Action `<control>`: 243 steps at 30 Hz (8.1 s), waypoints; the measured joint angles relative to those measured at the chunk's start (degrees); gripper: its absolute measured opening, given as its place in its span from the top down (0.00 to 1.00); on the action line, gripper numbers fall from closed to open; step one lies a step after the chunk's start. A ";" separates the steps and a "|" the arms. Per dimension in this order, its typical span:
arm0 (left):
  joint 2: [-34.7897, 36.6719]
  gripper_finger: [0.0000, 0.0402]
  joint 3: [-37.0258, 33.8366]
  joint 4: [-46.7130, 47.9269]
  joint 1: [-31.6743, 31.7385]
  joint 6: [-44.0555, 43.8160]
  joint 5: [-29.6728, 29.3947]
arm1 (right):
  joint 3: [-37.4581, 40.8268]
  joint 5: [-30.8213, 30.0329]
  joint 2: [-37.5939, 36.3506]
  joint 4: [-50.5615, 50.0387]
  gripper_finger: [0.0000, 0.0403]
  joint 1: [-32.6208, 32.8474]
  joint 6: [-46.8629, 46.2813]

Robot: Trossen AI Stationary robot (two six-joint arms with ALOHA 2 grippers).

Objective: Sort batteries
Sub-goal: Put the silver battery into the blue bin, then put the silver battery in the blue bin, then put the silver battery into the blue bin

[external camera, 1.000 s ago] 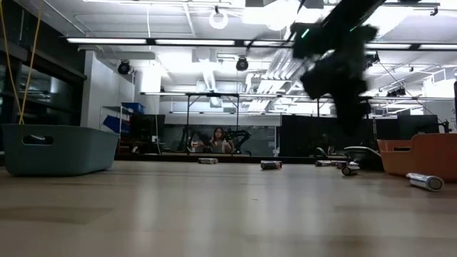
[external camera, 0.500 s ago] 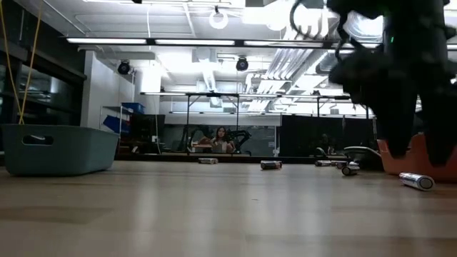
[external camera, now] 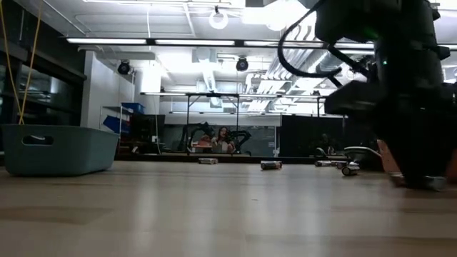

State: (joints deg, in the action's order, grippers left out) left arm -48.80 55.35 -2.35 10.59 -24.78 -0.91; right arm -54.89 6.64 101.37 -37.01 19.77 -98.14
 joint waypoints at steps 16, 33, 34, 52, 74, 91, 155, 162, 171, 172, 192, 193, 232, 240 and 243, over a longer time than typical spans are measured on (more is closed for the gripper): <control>3.72 1.00 0.00 -5.12 -0.11 6.00 -2.69 | -38.17 1.26 21.65 37.05 0.91 -22.55 48.05; 3.72 1.00 0.00 -4.88 -0.11 2.43 -4.34 | -76.92 14.24 46.59 18.81 0.59 -22.64 56.58; 3.73 1.00 0.00 -4.86 -0.11 2.46 -4.35 | -76.92 15.03 46.48 17.85 0.54 -22.87 57.45; 3.72 1.00 0.00 -1.65 -0.06 5.60 -4.52 | -50.30 -3.99 19.46 -22.31 0.43 -42.57 90.96; 1.42 1.00 0.00 1.07 -0.05 2.36 -8.64 | -31.71 -7.04 20.72 -11.36 0.65 -47.95 87.80; 1.44 1.00 0.00 -1.84 -0.04 1.31 -9.99 | -35.10 7.87 19.17 39.38 0.92 -27.02 57.44; 2.21 1.00 0.02 -1.27 -0.04 2.50 -12.89 | -70.56 9.51 37.81 -4.81 0.52 -52.30 65.73; 2.21 1.00 0.02 -1.51 -0.04 0.85 -13.70 | -75.56 6.86 42.90 10.75 0.53 -50.93 41.94; 2.84 1.00 0.02 -2.07 -0.11 1.18 -11.81 | -75.96 -10.36 48.63 2.87 0.92 -50.29 32.10; 2.86 1.00 0.02 -2.06 -0.11 1.72 -11.76 | -75.93 -11.02 48.86 2.91 0.96 -50.27 32.85; 2.84 1.00 0.02 0.48 -0.11 2.42 -6.69 | -76.39 -1.29 49.32 5.51 1.00 -51.58 28.07; 2.84 1.00 0.02 0.90 -0.11 1.69 -6.67 | -76.45 1.09 49.32 5.51 1.00 -52.09 27.21; -8.45 1.00 0.09 18.60 5.56 -5.44 2.79 | -79.93 3.46 34.55 -16.01 1.00 -59.90 45.39; -38.10 1.00 7.16 26.28 17.02 2.21 14.54 | -79.99 -6.34 11.85 -28.91 1.00 -62.33 59.71; -48.17 1.00 15.69 33.04 19.35 11.35 14.33 | -79.89 -11.26 4.77 -32.05 1.00 -61.22 63.22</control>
State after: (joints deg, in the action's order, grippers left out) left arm -96.96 71.05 30.69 29.94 -13.43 13.42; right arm -134.78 -4.62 106.14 -69.06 -41.46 -34.93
